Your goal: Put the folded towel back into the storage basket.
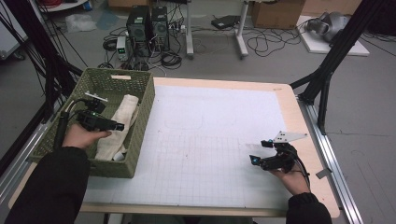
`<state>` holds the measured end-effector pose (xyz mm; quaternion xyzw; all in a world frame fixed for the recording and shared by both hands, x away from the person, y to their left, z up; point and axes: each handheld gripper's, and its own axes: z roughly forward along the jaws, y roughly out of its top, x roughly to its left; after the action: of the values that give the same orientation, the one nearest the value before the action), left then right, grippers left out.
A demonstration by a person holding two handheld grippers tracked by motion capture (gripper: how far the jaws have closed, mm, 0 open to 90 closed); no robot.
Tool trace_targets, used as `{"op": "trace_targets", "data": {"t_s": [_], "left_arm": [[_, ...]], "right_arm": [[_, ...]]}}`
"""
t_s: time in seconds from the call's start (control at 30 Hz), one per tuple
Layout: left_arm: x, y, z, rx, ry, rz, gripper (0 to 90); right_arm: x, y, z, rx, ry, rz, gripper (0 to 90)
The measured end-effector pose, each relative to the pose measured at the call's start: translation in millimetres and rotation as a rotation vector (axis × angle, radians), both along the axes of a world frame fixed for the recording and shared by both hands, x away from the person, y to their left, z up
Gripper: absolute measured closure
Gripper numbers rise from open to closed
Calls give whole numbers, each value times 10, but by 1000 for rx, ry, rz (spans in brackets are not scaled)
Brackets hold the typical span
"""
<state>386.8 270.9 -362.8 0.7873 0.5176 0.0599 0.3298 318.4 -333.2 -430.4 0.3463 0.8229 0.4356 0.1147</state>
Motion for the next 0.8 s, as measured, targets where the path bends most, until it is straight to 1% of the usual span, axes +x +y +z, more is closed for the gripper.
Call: {"op": "trace_targets", "data": {"t_s": [0.03, 0.1, 0.17, 0.27, 0.3, 0.33, 0.4, 0.5, 0.53, 0.63, 0.67, 0.73, 0.8], "left_arm": [[1, 3, 2, -12, -2, 5, 493], [-3, 2, 16, -19, -15, 20, 482], [-3, 10, 25, -40, -20, 27, 478], [-6, 21, 42, -57, -33, 43, 460], [-7, 28, 47, -68, -38, 48, 454], [-9, 35, 52, -87, -42, 52, 448], [-11, 50, 63, -110, -56, 62, 440], [-4, 68, 64, -165, -62, 79, 444], [-2, 65, 62, -172, -66, 89, 443], [3, 64, 59, -199, -69, 93, 436], [0, 59, 65, -206, -78, 98, 434], [-6, 52, 74, -249, -82, 101, 432], [-16, 39, 88, -279, -89, 93, 428]], "right_arm": [[-13, -3, 10, 5, 4, -2, 126], [-20, -14, 19, 8, -4, -6, 125], [-30, -18, 25, 8, -4, -7, 124], [-47, -20, 34, 9, -7, -8, 124], [-51, -21, 35, 11, -9, -8, 124], [-53, -24, 36, 10, -10, -8, 124], [-59, -34, 39, 12, -10, -9, 124], [-68, -48, 45, 15, -13, -14, 124], [-71, -52, 49, 13, -14, -17, 124], [-72, -55, 50, 11, -18, -15, 124], [-72, -52, 49, 13, -18, -17, 123], [-72, -44, 48, 11, -16, -12, 124], [-67, -41, 45, 9, -23, -8, 124]]}}
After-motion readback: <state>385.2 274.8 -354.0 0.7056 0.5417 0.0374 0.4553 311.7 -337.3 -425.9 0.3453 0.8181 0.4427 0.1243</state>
